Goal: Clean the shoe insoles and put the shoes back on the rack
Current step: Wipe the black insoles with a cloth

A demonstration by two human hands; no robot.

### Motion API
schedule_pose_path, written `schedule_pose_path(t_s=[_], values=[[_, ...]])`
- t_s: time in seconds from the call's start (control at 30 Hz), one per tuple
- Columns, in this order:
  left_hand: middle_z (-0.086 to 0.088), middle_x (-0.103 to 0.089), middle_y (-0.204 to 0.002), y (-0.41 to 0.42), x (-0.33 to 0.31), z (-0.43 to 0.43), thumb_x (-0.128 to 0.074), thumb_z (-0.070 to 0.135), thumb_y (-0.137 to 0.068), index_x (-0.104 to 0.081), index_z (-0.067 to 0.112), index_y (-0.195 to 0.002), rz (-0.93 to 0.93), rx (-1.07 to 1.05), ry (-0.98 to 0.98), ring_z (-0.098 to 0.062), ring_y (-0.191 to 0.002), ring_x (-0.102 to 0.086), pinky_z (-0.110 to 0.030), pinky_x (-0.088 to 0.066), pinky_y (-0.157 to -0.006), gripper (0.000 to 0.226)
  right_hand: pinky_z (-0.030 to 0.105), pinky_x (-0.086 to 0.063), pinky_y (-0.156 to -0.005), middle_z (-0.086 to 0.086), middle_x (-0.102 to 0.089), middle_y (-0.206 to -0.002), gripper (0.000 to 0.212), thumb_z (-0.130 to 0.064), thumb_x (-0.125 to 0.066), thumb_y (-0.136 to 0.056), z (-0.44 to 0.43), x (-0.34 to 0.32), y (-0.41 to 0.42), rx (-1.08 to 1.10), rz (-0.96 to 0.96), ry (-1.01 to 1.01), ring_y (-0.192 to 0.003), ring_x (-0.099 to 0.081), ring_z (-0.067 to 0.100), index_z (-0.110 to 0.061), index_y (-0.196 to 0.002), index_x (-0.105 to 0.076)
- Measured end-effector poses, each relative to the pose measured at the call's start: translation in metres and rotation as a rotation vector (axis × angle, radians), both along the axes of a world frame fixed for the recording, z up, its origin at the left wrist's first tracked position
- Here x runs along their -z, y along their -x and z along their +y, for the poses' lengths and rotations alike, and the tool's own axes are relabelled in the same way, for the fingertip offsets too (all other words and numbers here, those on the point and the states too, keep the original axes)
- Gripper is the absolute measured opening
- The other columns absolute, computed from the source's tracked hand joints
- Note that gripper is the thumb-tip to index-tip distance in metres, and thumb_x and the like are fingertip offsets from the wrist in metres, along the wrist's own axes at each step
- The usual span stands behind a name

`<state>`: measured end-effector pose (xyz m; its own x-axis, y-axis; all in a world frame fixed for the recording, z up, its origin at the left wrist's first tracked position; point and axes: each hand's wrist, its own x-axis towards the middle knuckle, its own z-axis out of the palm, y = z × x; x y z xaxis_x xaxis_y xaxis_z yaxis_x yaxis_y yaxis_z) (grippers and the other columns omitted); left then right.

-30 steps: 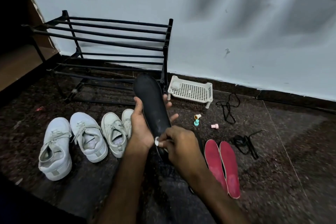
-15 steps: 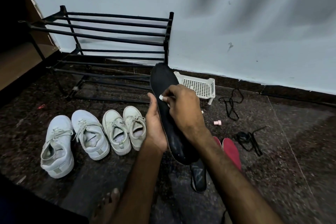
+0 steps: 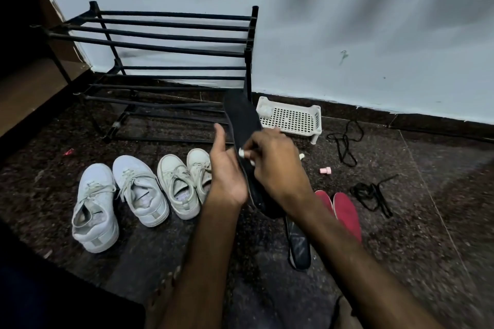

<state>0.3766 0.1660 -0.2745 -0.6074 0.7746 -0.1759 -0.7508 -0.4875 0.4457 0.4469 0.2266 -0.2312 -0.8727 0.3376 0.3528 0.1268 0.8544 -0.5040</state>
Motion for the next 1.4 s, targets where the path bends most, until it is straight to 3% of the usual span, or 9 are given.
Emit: schedule_pose_path(t_s=[0.13,0.23,0.3,0.53,0.7,0.9,1.13,1.27,1.4], values=[[-0.02,-0.025,-0.155,-0.01,-0.002,0.003,-0.058,0.058,-0.087,-0.03,0.01,-0.149,0.011,0.02,-0.004,-0.035,-0.142,-0.029,-0.051,-0.013,-0.12,0.083,0.025,-0.049,-0.074,-0.004,-0.066,-0.086,0.011,-0.007,-0.068,-0.083,0.015,-0.017,0.026,0.09,0.081,0.029,-0.079,-0.06,0.01,-0.018,-0.084,-0.069],[-0.016,-0.065,-0.118,-0.017,-0.015,0.001,-0.042,0.06,-0.093,-0.069,0.007,-0.11,0.06,-0.148,0.106,-0.026,-0.114,-0.061,-0.042,-0.039,-0.108,0.061,0.018,-0.047,-0.072,-0.006,-0.068,-0.084,0.007,-0.013,-0.069,-0.084,0.009,-0.027,0.02,0.035,0.045,0.136,-0.077,-0.061,0.005,-0.019,-0.082,-0.072],[-0.009,-0.069,-0.1,-0.01,-0.022,-0.002,-0.034,0.064,-0.092,-0.073,0.007,-0.095,0.089,-0.205,0.145,-0.022,-0.092,-0.068,-0.036,-0.05,-0.091,0.069,0.019,-0.047,-0.072,-0.005,-0.069,-0.083,0.008,-0.012,-0.069,-0.084,-0.003,-0.024,0.003,-0.01,-0.054,0.191,-0.077,-0.063,0.006,-0.019,-0.081,-0.072],[-0.005,-0.065,-0.099,0.029,-0.028,-0.019,-0.026,0.071,-0.091,-0.062,0.013,-0.11,0.02,-0.165,-0.053,-0.023,-0.091,-0.064,-0.054,-0.051,-0.09,0.071,0.023,-0.042,-0.067,-0.012,-0.057,-0.081,0.015,-0.005,-0.07,-0.079,-0.022,-0.012,-0.047,-0.177,-0.111,0.139,-0.076,-0.053,0.003,-0.019,-0.076,-0.065],[-0.018,-0.05,-0.139,0.007,-0.038,-0.01,-0.039,0.068,-0.089,-0.054,0.008,-0.133,0.023,-0.085,0.022,-0.033,-0.131,-0.046,-0.046,-0.03,-0.114,0.076,0.028,-0.039,-0.064,0.002,-0.06,-0.09,0.025,0.007,-0.063,-0.076,-0.002,-0.035,0.013,-0.031,-0.01,-0.188,-0.082,-0.058,0.022,-0.015,-0.088,-0.065],[-0.008,-0.072,-0.091,0.002,-0.05,-0.012,-0.038,0.062,-0.092,-0.07,0.004,-0.103,0.054,-0.171,0.041,-0.02,-0.086,-0.071,-0.032,-0.055,-0.087,0.067,0.035,-0.051,-0.074,0.001,-0.065,-0.089,0.005,-0.014,-0.064,-0.087,0.0,-0.054,0.018,-0.176,-0.104,-0.113,-0.081,-0.062,0.018,-0.015,-0.086,-0.068],[-0.009,-0.064,-0.098,0.018,-0.047,-0.024,-0.03,0.075,-0.086,-0.063,0.008,-0.116,-0.014,-0.219,-0.138,-0.025,-0.092,-0.059,-0.062,-0.042,-0.098,0.08,0.036,-0.045,-0.063,-0.001,-0.058,-0.088,0.022,0.003,-0.063,-0.074,-0.018,-0.03,-0.044,-0.17,-0.095,-0.111,-0.081,-0.053,0.021,-0.016,-0.083,-0.059],[-0.009,-0.071,-0.096,-0.001,-0.052,-0.017,-0.03,0.072,-0.089,-0.075,0.01,-0.097,0.062,-0.162,0.017,-0.024,-0.095,-0.067,-0.041,-0.047,-0.1,0.077,0.041,-0.048,-0.065,0.003,-0.059,-0.085,0.038,0.014,-0.05,-0.07,-0.008,-0.049,0.001,-0.141,-0.003,-0.185,-0.081,-0.056,0.025,-0.015,-0.094,-0.048],[-0.006,-0.067,-0.103,0.0,-0.056,-0.02,-0.029,0.072,-0.089,-0.066,0.012,-0.115,0.059,-0.181,0.044,-0.02,-0.087,-0.066,-0.031,-0.051,-0.084,0.075,0.04,-0.051,-0.068,0.004,-0.061,-0.086,0.042,0.01,-0.052,-0.075,0.003,-0.051,0.019,-0.13,0.01,-0.117,-0.078,-0.062,0.024,-0.019,-0.104,-0.041]])
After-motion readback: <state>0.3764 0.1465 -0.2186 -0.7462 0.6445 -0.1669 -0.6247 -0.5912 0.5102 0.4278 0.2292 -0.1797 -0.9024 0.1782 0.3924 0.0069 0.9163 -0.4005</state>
